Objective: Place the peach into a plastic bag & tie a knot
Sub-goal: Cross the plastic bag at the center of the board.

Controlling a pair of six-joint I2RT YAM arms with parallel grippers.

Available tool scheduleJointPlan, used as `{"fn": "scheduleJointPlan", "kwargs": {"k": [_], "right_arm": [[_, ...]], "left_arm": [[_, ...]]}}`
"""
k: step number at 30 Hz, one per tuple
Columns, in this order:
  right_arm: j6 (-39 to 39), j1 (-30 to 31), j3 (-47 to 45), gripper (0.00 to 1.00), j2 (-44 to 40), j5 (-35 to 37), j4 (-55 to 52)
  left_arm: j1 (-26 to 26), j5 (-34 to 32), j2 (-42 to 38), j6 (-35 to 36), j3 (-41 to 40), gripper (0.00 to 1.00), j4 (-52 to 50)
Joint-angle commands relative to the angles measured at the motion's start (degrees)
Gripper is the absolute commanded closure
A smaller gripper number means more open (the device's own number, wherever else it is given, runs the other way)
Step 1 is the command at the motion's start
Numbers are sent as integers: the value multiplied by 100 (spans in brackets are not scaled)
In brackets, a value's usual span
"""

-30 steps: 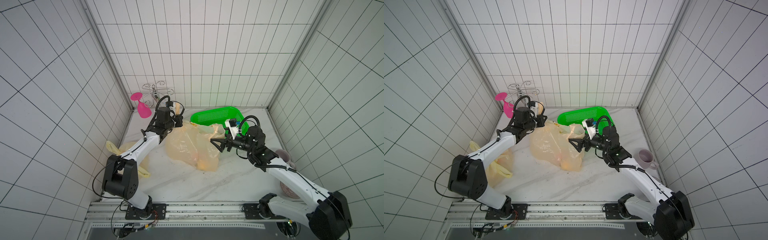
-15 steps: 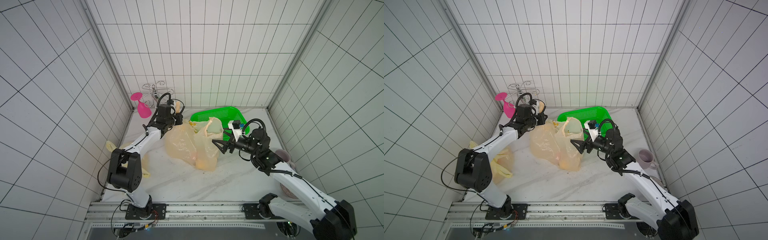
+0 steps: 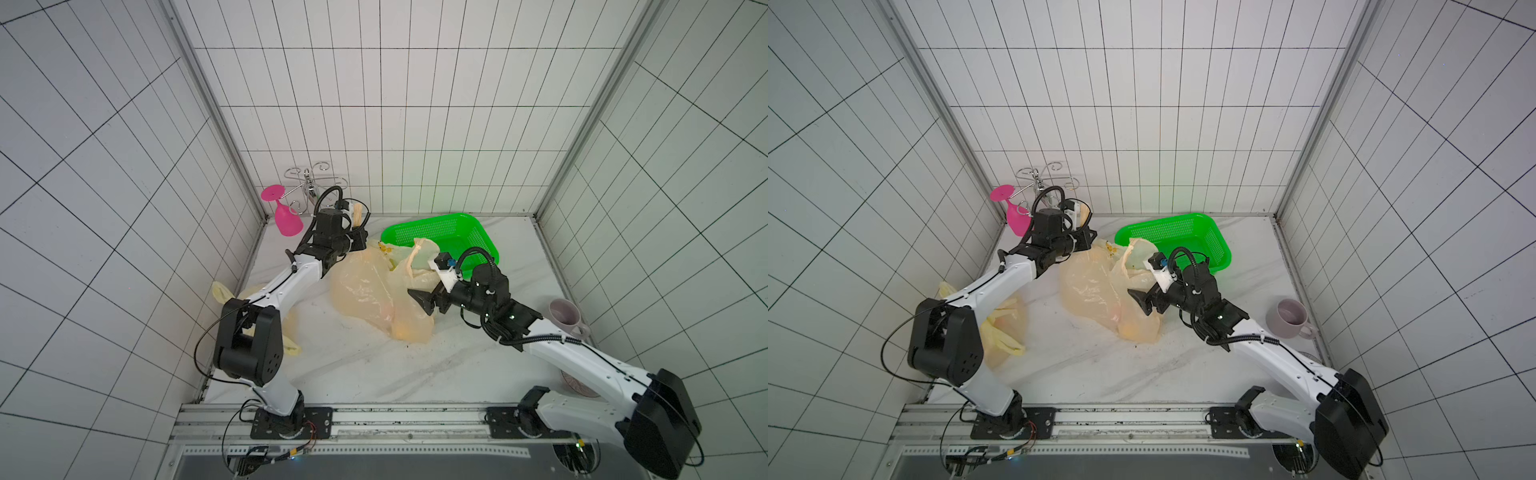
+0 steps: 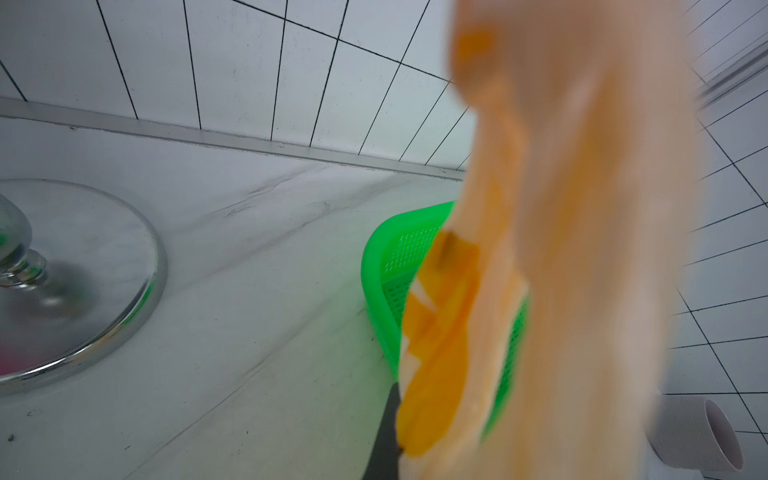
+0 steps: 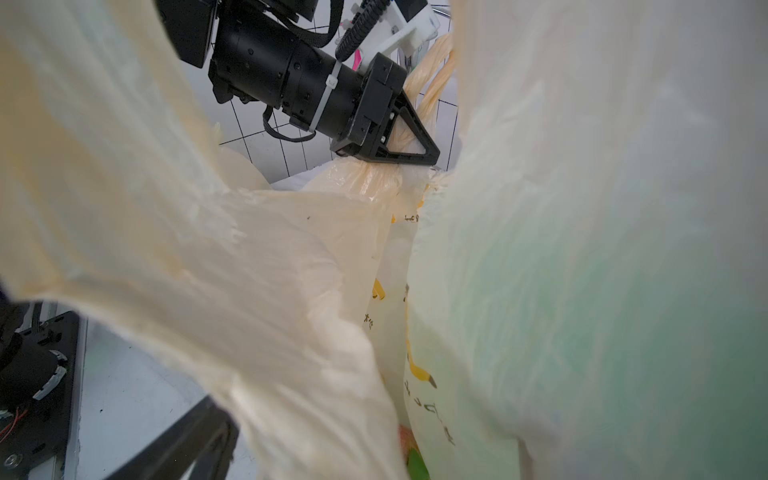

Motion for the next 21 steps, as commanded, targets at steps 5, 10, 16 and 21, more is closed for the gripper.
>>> {"fn": "scheduleJointPlan", "kwargs": {"k": [5,10,16,21], "right_arm": [[-101,244,730,1,157,378,696],[98,291,677,0,94,533,1159],[267,292,672,50,250,426,1400],[235,222,657,100,153,689,1260]], "left_arm": [[-86,47,-273,-92,-165,100,215],[-109,69,-333,-111,-220,100,231],[-224,194,-580,-191,-476,100,415],[-225,679,-1213,-274,-1154,100,885]]}}
